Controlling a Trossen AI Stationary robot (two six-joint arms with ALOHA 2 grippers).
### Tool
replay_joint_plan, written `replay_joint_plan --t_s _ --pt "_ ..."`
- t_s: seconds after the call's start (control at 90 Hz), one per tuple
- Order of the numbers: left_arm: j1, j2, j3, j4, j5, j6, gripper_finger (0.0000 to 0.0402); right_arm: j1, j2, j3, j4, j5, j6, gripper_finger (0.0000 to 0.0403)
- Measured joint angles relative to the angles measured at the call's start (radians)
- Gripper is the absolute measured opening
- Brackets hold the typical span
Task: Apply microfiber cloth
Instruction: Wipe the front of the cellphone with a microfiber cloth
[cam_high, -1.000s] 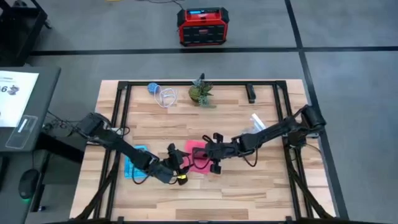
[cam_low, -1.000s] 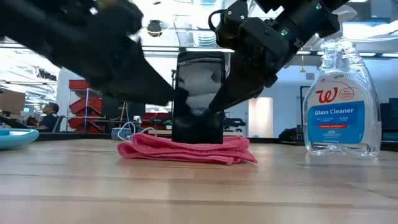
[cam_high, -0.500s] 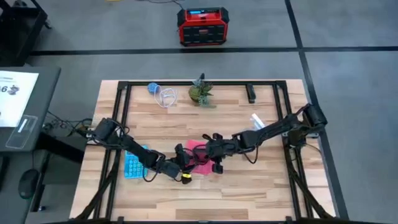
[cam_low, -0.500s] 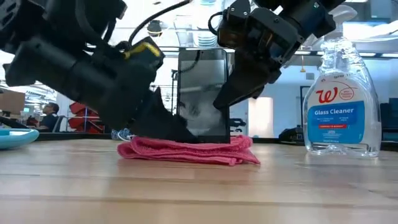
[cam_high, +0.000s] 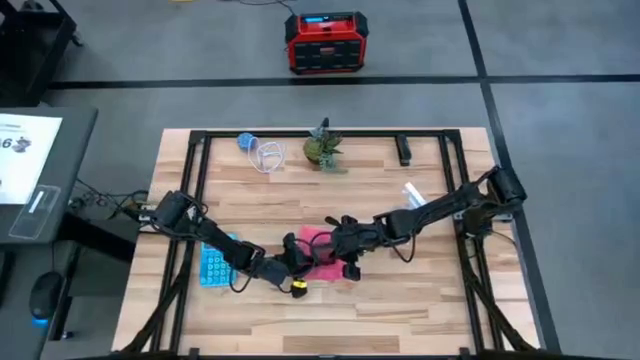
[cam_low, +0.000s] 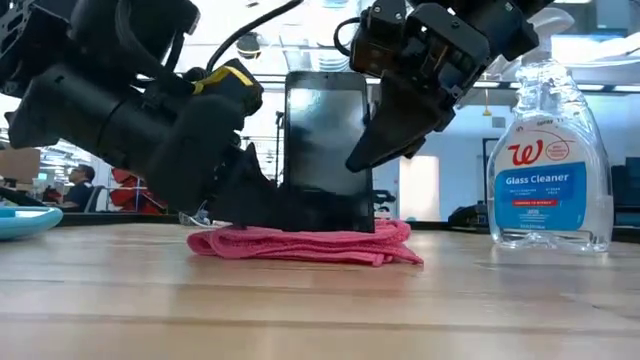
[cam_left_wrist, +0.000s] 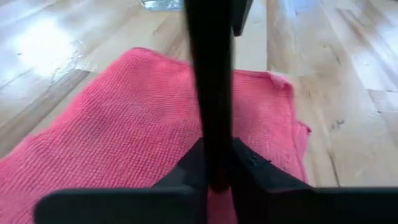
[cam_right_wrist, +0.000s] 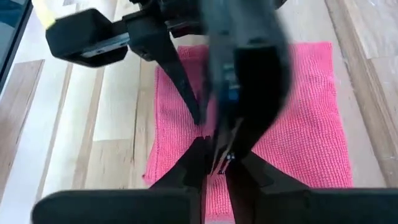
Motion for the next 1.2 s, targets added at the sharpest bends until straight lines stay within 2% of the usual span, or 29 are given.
replay_joint_plan --t_s 0.167,0.433,0.611,0.733,0.878,1.011,1.2 --pt "-0.003 -0.029 0.000 -0.051 -0.010 -0.034 0.0013 0.000 0.000 0.001 -0.007 0.000 -0.043 0.0081" --pt "-0.021 -0.239 -0.001 -0.360 -0.058 -0.057 0.0011 0.001 0.000 0.003 0.016 0.012 -0.116 0.0181" --pt "-0.042 -0.362 -0.075 -0.427 -0.080 -0.149 0.0011 0.000 0.017 0.002 0.093 0.035 -0.195 0.0230" --pt "-0.087 -0.447 -0.179 -0.379 -0.129 -0.214 0.0011 0.001 0.084 0.000 0.152 0.035 -0.239 0.0236" --pt "-0.138 -0.542 -0.281 -0.333 -0.192 -0.292 0.0011 -0.015 0.192 0.000 0.314 0.039 -0.280 0.0234" --pt "-0.171 -0.595 -0.324 -0.328 -0.234 -0.348 0.0011 -0.041 0.268 0.002 0.416 0.046 -0.286 0.0233" --pt "-0.171 -0.591 -0.327 -0.327 -0.244 -0.364 0.0011 -0.074 0.340 0.012 0.451 0.022 -0.266 0.0219"
